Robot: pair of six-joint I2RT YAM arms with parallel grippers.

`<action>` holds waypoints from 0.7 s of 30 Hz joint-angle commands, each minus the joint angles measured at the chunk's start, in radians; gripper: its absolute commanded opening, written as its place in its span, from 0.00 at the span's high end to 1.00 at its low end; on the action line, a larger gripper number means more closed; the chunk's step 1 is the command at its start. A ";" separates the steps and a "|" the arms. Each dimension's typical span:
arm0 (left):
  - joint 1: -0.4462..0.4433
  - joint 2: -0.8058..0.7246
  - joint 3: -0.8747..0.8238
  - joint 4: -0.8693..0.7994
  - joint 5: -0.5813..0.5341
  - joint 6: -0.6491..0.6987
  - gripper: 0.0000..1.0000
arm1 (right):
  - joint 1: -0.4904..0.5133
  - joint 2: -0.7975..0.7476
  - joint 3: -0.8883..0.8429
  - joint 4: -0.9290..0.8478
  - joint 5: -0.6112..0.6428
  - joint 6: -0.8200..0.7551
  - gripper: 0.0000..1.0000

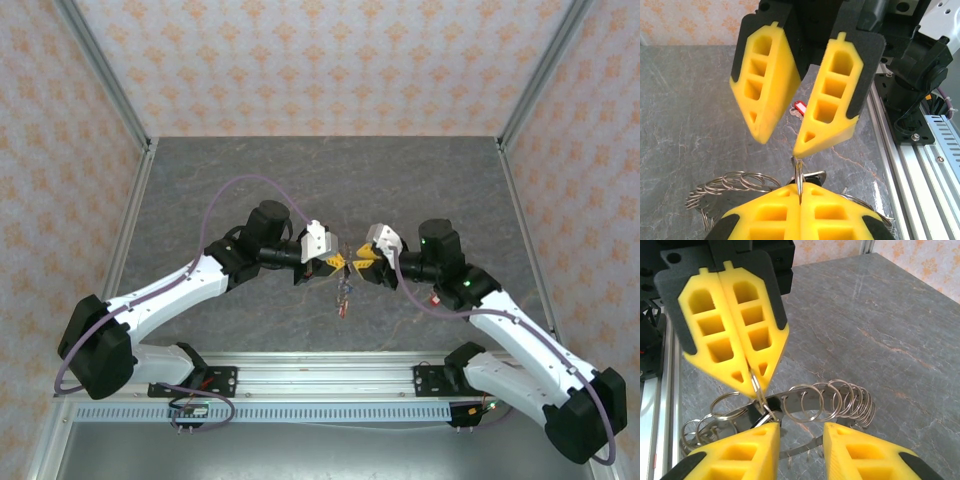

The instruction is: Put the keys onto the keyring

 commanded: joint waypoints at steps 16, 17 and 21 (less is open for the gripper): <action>-0.002 -0.030 0.028 -0.011 0.022 0.030 1.00 | 0.003 0.053 0.067 -0.046 -0.127 -0.073 0.75; -0.002 -0.028 0.029 -0.010 0.023 0.032 1.00 | 0.005 0.061 0.068 -0.040 -0.136 -0.068 0.76; -0.002 -0.028 0.031 -0.020 0.032 0.034 1.00 | 0.004 0.065 0.062 0.001 -0.138 -0.042 0.78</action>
